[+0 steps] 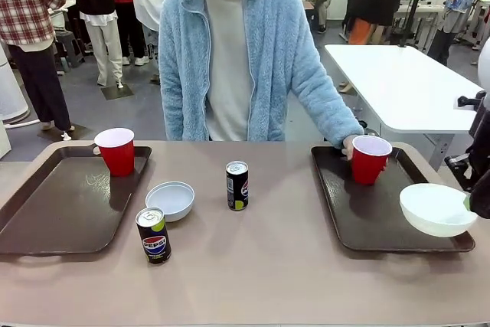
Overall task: Prepare tableware on both trays.
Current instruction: Pick up a Picnic Bowl from the table and place it on a Handle tray.
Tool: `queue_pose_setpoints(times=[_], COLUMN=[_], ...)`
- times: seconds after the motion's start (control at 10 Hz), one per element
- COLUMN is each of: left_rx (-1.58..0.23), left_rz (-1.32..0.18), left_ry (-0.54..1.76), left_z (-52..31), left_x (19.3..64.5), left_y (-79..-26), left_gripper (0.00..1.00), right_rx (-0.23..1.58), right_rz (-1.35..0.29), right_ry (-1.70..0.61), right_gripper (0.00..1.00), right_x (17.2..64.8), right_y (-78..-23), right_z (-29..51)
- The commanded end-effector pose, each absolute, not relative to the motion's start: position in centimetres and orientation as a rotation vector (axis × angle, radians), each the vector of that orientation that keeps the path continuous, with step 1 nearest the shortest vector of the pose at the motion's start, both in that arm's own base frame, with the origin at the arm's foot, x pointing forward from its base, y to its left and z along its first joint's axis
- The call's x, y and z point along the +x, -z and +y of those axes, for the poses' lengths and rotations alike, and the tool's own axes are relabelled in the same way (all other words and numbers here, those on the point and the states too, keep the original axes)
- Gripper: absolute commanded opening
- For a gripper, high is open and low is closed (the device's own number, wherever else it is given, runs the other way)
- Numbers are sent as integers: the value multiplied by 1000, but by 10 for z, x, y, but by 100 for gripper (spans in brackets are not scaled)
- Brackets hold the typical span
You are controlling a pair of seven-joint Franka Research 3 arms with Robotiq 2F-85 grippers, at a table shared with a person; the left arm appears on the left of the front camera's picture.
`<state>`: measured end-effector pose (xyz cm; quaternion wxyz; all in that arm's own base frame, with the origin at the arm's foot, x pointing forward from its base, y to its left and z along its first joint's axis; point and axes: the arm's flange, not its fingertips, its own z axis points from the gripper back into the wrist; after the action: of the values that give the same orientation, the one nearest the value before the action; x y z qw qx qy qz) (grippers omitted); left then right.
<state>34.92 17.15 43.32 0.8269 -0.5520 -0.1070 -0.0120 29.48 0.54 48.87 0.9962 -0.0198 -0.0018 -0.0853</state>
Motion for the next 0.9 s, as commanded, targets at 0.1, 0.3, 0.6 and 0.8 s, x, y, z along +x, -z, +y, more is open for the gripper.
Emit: queue_pose_setpoints(times=[0.1,0.3,0.6,0.8], left_rx=[-1181,-1181,-1181,-1181], left_rz=[-232,-232,-232,-232], left_ry=[20,20,20,20], left_z=[172,172,172,172], left_x=[348,348,348,348], left_y=[-436,-436,-436,-436], left_gripper=[100,100,100,100], right_rx=[-23,-11,104,102], right_rz=[9,-36,-198,-186], right_ry=[193,215,296,307], right_gripper=[0,0,0,0], right_x=[295,306,376,404], right_y=[-451,-450,-417,-389], right_z=[3,9,11,10])
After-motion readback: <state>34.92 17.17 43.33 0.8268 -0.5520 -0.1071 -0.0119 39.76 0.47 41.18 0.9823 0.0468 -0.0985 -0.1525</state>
